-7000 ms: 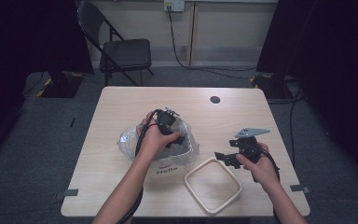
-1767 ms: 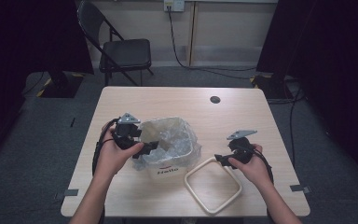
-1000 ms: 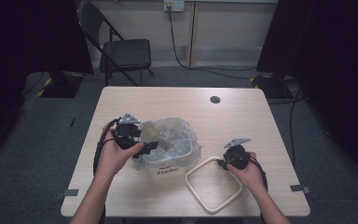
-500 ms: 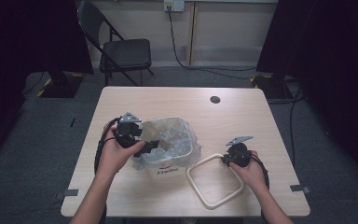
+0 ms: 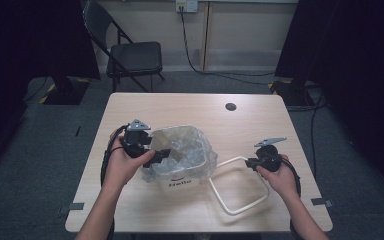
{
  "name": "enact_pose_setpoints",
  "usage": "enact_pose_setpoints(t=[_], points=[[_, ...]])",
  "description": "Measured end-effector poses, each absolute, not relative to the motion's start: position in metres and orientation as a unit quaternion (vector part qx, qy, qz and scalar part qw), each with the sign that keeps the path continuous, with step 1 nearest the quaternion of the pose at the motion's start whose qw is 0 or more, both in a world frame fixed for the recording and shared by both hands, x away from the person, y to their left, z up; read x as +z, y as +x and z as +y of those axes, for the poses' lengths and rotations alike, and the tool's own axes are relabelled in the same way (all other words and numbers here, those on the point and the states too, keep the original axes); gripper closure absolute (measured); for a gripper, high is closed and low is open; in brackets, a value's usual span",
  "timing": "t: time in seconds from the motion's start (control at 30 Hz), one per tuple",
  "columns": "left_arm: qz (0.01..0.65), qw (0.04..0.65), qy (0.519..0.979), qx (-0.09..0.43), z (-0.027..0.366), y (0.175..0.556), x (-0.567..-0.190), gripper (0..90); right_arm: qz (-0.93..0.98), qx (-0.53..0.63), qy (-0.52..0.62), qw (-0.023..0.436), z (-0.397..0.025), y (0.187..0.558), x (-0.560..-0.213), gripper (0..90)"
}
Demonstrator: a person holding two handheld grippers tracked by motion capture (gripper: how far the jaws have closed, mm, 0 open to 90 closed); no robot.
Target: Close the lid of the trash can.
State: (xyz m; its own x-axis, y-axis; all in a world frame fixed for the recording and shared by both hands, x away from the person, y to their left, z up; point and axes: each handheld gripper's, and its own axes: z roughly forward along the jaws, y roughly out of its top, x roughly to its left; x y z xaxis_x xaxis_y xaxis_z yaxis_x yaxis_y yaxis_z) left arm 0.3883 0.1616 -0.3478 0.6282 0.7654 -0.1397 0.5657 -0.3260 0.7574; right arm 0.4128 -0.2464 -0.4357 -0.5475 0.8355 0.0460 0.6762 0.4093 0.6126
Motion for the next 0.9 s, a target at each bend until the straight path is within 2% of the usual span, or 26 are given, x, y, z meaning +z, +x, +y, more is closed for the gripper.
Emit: enact_pose_setpoints(t=[0.5, 0.9], points=[[0.414, 0.406, 0.805, 0.123, 0.157, 0.388, -0.346, 17.9, 0.824, 0.279, 0.472, 0.143, -0.272, 0.41, -0.431, 81.2], [0.412, 0.409, 0.805, 0.119, 0.155, 0.388, -0.344, 17.8, 0.811, 0.293, 0.478, 0.169, -0.282, 0.414, -0.379, 81.2]])
